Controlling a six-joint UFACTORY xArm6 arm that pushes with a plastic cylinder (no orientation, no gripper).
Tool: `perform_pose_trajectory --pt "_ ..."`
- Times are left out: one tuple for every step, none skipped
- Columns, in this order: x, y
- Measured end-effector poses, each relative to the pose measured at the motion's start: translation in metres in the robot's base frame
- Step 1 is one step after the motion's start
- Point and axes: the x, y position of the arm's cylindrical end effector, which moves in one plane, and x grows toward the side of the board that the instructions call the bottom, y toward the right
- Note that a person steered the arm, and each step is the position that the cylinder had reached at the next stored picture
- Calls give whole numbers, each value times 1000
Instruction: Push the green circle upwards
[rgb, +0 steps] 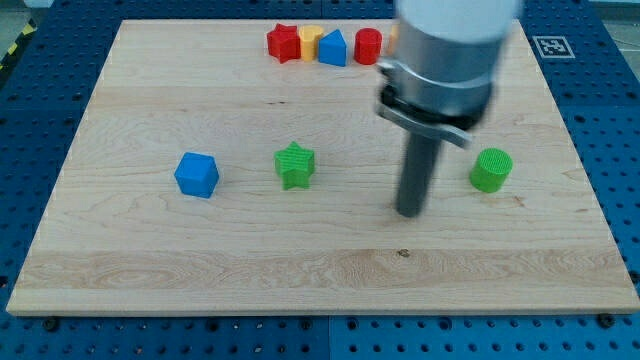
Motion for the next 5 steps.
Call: perform_pose_trajectory --pt "1 38" --pt "-35 38" --pt "-69 38" --pt "-83 38" --pt "-32 38"
